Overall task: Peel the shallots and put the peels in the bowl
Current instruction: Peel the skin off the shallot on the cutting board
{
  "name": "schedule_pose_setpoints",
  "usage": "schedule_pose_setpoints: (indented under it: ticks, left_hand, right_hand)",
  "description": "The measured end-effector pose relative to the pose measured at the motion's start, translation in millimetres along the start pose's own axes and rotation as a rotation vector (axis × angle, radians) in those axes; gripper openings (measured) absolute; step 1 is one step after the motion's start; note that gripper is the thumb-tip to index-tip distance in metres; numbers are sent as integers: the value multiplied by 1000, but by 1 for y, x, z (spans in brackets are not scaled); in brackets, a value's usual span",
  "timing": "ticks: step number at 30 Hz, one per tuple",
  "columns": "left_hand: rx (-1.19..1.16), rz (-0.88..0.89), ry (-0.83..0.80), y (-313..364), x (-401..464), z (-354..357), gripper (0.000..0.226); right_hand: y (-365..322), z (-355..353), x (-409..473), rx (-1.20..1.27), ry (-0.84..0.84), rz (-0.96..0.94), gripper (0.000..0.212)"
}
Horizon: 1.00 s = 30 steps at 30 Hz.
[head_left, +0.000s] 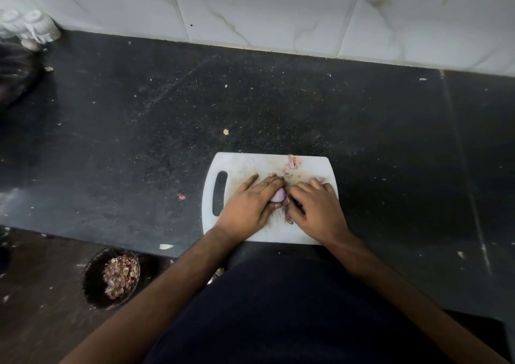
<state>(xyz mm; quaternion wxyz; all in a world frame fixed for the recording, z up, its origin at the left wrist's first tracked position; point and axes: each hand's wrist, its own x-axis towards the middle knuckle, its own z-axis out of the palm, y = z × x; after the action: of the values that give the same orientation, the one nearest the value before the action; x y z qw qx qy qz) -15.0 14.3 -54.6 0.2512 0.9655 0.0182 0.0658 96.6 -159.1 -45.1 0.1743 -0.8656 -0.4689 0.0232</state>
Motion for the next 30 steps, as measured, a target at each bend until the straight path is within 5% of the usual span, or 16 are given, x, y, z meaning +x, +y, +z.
schedule_pose_setpoints:
  ticks: [15, 24, 30]
  left_hand:
    - [-155, -31, -10, 5, -2, -1, 49]
    - [-224, -23, 40, 5, -9, -3, 47]
    - [-144, 5, 83, 3, -1, 0, 46]
  right_hand:
    - [-22, 9, -5, 111, -33, 280, 21]
    - [-17, 10, -8, 86, 6, 203, 12]
    - [-9, 11, -8, 326, 134, 219, 7]
